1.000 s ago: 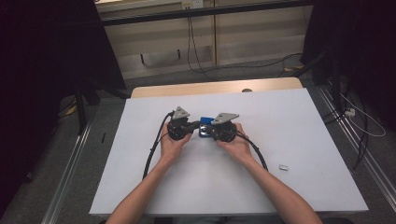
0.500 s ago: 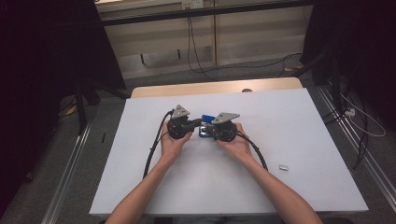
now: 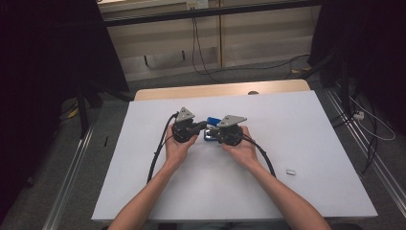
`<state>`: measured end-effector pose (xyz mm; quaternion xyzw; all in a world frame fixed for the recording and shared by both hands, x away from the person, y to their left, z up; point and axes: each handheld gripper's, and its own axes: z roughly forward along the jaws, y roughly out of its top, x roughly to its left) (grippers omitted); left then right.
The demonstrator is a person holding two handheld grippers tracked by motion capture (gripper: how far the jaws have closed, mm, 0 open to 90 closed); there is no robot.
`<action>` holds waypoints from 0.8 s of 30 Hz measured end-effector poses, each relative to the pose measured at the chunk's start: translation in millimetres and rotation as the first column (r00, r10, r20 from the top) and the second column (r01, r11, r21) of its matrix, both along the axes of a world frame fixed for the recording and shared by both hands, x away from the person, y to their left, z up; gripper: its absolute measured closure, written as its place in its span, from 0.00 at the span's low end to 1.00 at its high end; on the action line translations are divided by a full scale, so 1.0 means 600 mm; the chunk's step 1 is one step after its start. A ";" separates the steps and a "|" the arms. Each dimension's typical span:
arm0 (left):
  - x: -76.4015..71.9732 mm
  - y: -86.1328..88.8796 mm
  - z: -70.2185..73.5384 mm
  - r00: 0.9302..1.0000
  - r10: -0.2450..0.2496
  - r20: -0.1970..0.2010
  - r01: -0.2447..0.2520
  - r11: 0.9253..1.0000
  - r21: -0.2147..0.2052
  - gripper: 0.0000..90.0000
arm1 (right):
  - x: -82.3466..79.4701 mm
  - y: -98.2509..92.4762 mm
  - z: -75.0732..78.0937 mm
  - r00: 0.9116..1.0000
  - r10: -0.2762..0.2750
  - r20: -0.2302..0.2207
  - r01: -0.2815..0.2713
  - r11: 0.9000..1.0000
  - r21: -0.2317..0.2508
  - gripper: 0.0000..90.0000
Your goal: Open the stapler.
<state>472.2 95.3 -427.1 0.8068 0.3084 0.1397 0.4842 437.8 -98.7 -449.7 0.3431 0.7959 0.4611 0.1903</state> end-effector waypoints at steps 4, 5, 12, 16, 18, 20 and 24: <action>0.000 0.001 0.001 1.000 -0.005 -0.001 0.005 1.000 -0.004 1.00 | -0.001 0.003 0.003 0.999 -0.023 0.023 0.022 1.000 0.016 1.00; 0.000 0.001 0.001 1.000 -0.008 -0.002 0.008 1.000 -0.006 1.00 | -0.001 0.004 0.003 0.999 -0.024 0.024 0.024 1.000 0.017 1.00; 0.000 0.001 0.004 1.000 -0.013 0.001 0.013 1.000 -0.010 1.00 | -0.004 0.011 -0.002 0.998 -0.050 0.031 0.049 0.998 0.026 1.00; 0.001 0.001 0.006 1.000 -0.015 0.001 0.015 1.000 -0.011 1.00 | -0.003 0.014 -0.003 0.997 -0.062 0.055 0.061 0.998 0.014 1.00; 0.000 0.001 0.006 1.000 -0.015 -0.002 0.015 1.000 -0.016 1.00 | -0.003 0.015 -0.003 0.996 -0.063 0.056 0.063 0.998 0.011 1.00; 0.001 0.000 0.005 1.000 -0.014 -0.001 0.014 1.000 -0.018 1.00 | -0.003 0.015 -0.003 0.996 -0.065 0.056 0.065 0.998 0.010 1.00; 0.000 0.000 0.005 1.000 -0.007 0.001 0.007 1.000 -0.022 1.00 | 0.000 0.010 -0.005 0.993 -0.102 0.066 0.102 0.995 0.009 1.00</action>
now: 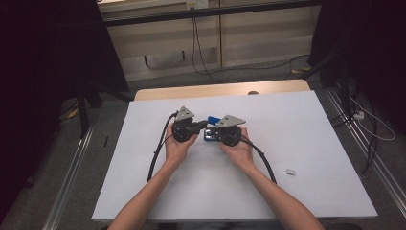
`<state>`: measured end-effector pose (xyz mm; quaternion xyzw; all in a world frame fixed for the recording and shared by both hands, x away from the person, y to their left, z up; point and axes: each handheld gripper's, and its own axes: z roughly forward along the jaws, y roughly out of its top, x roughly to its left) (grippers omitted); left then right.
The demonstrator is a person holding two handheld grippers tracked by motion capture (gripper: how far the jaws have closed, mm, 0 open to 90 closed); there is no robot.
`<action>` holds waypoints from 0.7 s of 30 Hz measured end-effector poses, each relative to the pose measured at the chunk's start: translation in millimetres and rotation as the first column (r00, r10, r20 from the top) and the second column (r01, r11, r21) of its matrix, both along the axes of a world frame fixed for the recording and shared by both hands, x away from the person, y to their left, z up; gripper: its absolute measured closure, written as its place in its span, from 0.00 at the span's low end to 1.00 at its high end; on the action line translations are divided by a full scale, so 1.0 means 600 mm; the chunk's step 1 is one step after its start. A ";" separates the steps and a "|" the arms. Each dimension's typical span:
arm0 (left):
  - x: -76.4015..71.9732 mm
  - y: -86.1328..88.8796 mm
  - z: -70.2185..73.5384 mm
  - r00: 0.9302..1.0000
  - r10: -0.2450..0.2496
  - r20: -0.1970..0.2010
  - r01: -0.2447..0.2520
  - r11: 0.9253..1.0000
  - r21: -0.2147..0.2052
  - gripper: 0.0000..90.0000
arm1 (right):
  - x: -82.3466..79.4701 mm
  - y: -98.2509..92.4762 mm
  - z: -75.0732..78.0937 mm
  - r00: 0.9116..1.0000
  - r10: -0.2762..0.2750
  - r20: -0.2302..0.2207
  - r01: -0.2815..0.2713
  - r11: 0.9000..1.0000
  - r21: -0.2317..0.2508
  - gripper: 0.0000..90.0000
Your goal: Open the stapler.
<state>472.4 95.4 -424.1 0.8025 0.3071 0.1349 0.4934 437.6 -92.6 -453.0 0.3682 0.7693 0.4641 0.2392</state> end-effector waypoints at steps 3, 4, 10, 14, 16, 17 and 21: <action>0.000 0.000 0.003 1.000 0.005 0.001 -0.005 1.000 -0.002 1.00 | 0.000 -0.002 0.002 1.000 -0.017 0.016 0.017 1.000 0.000 1.00; 0.000 0.001 0.003 1.000 0.008 -0.002 -0.008 1.000 -0.004 1.00 | 0.000 -0.002 0.002 1.000 -0.018 0.018 0.018 1.000 0.000 1.00; 0.004 0.003 -0.006 1.000 0.015 -0.022 -0.015 1.000 0.009 1.00 | -0.001 -0.001 0.001 1.000 -0.022 0.016 0.022 1.000 -0.001 1.00; 0.005 -0.002 -0.012 1.000 0.010 -0.022 -0.009 1.000 0.015 1.00 | -0.001 0.000 -0.002 1.000 -0.027 0.013 0.027 1.000 0.009 1.00; 0.005 -0.002 -0.014 1.000 0.004 -0.026 -0.004 1.000 0.013 1.00 | -0.001 -0.001 -0.002 1.000 -0.028 0.013 0.028 1.000 0.011 1.00; 0.005 -0.002 -0.014 1.000 0.004 -0.026 -0.004 1.000 0.013 1.00 | -0.001 -0.001 -0.002 1.000 -0.028 0.013 0.028 1.000 0.012 1.00; 0.007 -0.004 -0.019 0.999 0.000 -0.035 0.000 1.000 0.018 1.00 | -0.001 -0.002 0.000 0.999 -0.028 0.015 0.028 1.000 0.010 1.00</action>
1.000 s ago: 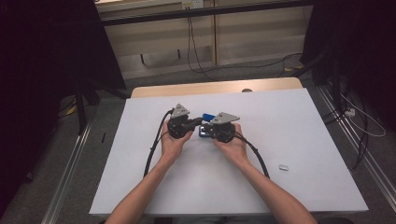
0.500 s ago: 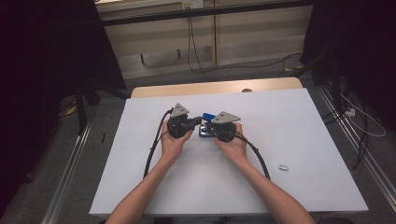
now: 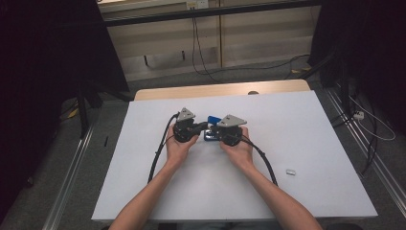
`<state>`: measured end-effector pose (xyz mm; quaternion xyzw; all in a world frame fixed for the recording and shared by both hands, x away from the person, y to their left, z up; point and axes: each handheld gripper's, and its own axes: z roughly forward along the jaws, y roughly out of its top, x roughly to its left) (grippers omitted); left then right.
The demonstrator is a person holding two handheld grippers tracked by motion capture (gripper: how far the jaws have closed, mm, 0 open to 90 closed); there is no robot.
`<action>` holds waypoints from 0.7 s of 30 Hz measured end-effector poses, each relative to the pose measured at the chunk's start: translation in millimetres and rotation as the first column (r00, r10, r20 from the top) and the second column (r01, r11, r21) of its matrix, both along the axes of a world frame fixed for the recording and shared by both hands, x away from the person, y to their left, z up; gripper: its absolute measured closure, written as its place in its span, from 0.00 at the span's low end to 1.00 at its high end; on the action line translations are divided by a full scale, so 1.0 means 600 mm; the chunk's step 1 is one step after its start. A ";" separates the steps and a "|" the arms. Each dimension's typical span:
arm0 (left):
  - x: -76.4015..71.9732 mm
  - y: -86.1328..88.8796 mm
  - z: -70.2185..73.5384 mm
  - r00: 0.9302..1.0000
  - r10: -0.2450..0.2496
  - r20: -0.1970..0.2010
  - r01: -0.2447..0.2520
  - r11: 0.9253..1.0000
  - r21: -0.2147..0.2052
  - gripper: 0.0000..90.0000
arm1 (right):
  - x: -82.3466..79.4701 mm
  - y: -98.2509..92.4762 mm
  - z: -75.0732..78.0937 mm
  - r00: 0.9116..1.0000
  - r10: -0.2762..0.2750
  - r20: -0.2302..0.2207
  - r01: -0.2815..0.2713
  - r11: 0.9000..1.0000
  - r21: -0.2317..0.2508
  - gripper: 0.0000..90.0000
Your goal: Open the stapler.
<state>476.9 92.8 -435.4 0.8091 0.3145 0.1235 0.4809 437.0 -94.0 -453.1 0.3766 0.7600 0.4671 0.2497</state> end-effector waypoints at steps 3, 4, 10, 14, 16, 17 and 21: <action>0.001 -0.002 -0.003 1.000 -0.001 0.003 0.001 1.000 0.006 1.00 | 0.000 -0.002 0.002 1.000 -0.003 0.004 0.003 1.000 0.001 1.00; 0.001 -0.002 -0.004 1.000 0.001 0.007 -0.001 1.000 0.010 1.00 | 0.000 -0.002 0.002 1.000 -0.003 0.005 0.003 1.000 0.000 1.00; 0.004 -0.002 -0.007 1.000 -0.002 0.009 0.002 1.000 0.016 1.00 | 0.001 -0.001 0.004 1.000 -0.008 0.009 0.008 1.000 -0.002 1.00; 0.004 -0.003 -0.008 1.000 -0.005 0.011 0.005 1.000 0.025 1.00 | 0.001 -0.002 0.004 1.000 -0.008 0.008 0.008 1.000 -0.004 1.00; 0.005 -0.001 -0.012 1.000 -0.008 0.001 0.008 1.000 0.018 1.00 | 0.001 -0.002 0.004 1.000 -0.008 0.007 0.008 1.000 -0.004 1.00; 0.005 -0.001 -0.012 1.000 -0.008 0.001 0.008 1.000 0.018 1.00 | 0.001 -0.002 0.003 1.000 -0.007 0.008 0.007 1.000 -0.008 1.00; 0.005 -0.001 -0.012 1.000 -0.012 0.003 0.012 1.000 0.025 1.00 | 0.002 -0.001 0.003 1.000 -0.010 0.010 0.010 1.000 -0.006 1.00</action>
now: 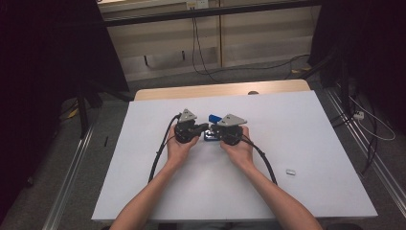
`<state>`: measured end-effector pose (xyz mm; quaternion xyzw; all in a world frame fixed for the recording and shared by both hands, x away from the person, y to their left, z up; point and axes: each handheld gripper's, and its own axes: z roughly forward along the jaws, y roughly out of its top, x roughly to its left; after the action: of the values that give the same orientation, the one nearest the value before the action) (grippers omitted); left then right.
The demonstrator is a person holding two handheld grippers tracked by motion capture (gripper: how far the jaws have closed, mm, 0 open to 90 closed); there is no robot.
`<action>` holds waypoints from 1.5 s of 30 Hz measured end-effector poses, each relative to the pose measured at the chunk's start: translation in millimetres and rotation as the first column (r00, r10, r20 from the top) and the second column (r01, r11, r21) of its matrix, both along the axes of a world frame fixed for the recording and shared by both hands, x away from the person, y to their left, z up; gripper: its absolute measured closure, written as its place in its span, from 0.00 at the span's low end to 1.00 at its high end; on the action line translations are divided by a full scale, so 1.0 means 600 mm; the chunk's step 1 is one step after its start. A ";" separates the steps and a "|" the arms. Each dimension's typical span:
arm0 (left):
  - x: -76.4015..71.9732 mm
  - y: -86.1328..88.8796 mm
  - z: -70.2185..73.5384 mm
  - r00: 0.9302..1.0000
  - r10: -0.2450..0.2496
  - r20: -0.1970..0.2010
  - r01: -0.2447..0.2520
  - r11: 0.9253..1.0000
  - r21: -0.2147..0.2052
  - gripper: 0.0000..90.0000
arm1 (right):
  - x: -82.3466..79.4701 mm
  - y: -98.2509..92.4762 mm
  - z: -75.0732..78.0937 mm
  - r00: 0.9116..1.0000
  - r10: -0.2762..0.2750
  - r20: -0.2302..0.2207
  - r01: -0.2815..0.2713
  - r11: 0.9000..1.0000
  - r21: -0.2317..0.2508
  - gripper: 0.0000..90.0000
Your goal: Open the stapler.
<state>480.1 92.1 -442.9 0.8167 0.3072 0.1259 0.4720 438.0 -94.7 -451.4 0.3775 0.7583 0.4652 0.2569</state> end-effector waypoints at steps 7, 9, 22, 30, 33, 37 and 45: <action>0.001 0.000 -0.004 1.000 0.001 -0.004 -0.001 1.000 0.018 1.00 | 0.002 0.004 -0.003 1.000 0.002 0.002 -0.002 1.000 -0.001 1.00; 0.000 0.000 -0.005 1.000 0.003 -0.010 -0.003 1.000 0.005 1.00 | 0.002 0.006 -0.002 1.000 0.002 0.003 -0.002 1.000 0.003 1.00; 0.001 -0.001 -0.006 1.000 0.003 -0.007 -0.002 1.000 0.021 1.00 | 0.002 0.008 0.004 1.000 -0.006 0.020 0.006 1.000 0.003 1.00; 0.000 -0.002 -0.006 1.000 -0.006 0.004 0.006 1.000 0.027 1.00 | 0.002 0.009 0.005 0.999 -0.019 0.038 0.019 1.000 0.017 1.00; 0.001 -0.001 -0.007 1.000 -0.008 -0.001 0.008 1.000 0.019 1.00 | 0.003 0.012 0.006 0.999 -0.018 0.044 0.018 1.000 0.015 1.00; 0.001 -0.001 -0.007 1.000 -0.010 0.002 0.009 1.000 0.022 1.00 | 0.004 0.016 0.012 0.998 -0.026 0.056 0.025 1.000 0.018 1.00; 0.002 0.000 -0.008 1.000 -0.008 -0.007 0.008 1.000 0.012 1.00 | 0.006 0.014 0.017 0.998 -0.037 0.060 0.036 0.999 0.012 1.00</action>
<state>481.4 92.3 -447.6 0.8211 0.3047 0.1227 0.4667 441.6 -86.1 -441.3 0.3785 0.7406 0.4759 0.2861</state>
